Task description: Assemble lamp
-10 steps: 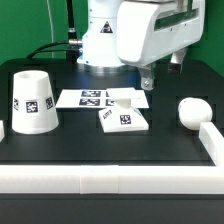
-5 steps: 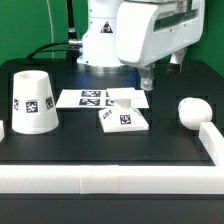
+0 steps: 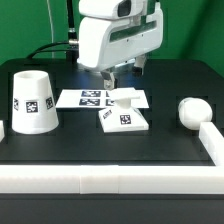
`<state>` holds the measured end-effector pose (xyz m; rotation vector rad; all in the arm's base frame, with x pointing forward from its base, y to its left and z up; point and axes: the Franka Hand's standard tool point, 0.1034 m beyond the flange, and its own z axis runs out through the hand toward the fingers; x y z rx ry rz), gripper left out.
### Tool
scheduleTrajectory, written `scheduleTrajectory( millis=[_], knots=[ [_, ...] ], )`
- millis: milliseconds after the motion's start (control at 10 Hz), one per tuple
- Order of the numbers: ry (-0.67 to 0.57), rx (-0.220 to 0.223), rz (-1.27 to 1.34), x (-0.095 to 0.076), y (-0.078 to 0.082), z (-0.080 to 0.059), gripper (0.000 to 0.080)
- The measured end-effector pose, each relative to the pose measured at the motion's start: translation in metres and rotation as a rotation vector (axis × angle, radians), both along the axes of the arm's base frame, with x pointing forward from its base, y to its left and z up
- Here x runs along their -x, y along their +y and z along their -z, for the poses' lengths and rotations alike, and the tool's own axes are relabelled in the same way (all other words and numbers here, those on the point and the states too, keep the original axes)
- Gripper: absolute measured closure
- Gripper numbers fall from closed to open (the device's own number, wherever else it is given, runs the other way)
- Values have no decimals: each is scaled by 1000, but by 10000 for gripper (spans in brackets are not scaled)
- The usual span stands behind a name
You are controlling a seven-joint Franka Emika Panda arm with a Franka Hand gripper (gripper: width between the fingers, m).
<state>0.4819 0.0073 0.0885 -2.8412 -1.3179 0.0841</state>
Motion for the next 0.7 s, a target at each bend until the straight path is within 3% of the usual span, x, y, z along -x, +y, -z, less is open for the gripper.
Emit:
scheduleTrajectory(
  millis=[500,700],
  knots=[
    [-5,8,278,1,1,2,100],
    [10,22,495,16,-5,10,100]
  ],
)
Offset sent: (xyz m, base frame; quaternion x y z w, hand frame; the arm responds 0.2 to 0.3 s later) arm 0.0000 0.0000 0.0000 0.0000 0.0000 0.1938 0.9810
